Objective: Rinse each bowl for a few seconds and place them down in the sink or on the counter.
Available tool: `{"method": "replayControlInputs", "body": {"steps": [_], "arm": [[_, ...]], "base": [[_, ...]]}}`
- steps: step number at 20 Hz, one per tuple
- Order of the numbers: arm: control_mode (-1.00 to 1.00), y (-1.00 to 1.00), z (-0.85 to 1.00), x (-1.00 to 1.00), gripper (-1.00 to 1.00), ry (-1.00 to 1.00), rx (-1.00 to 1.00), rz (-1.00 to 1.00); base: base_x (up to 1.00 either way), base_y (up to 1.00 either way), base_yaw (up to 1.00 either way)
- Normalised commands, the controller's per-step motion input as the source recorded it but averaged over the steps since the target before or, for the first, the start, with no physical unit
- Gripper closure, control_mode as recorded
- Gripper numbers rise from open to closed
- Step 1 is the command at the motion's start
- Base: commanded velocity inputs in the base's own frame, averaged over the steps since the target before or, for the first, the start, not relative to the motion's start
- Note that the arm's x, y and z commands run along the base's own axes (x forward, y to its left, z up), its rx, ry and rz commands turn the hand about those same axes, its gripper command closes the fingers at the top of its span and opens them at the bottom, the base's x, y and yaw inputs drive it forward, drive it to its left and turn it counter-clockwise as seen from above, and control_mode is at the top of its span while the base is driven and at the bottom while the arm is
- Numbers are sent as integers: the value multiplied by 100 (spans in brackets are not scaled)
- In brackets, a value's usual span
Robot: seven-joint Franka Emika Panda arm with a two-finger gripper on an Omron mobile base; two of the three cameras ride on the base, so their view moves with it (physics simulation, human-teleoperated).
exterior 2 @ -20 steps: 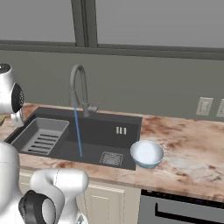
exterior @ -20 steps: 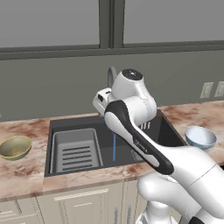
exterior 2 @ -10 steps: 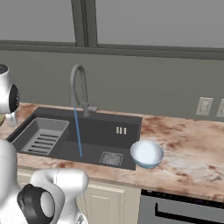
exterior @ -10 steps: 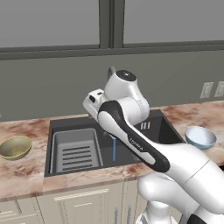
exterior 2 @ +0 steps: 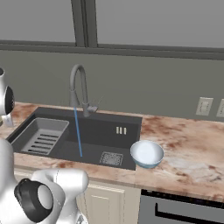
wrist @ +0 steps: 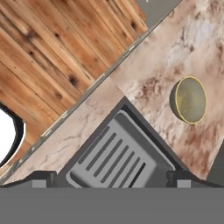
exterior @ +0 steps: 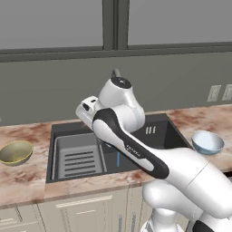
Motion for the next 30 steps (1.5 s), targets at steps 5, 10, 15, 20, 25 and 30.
{"method": "replayControlInputs", "body": {"steps": [5,10,15,20,25,30], "arm": [[-100,24,-11,6,-100,0,1,8],[-100,22,-12,3,-100,0,2,7],[-100,22,-12,6,-100,0,3,6],[-100,26,-10,6,-100,0,0,5],[-100,25,-7,9,-100,0,0,5],[-100,20,-10,11,-100,0,0,5]], "base": [[0,0,0],[0,0,0],[0,0,0],[0,0,0],[0,0,0],[0,0,0]]}}
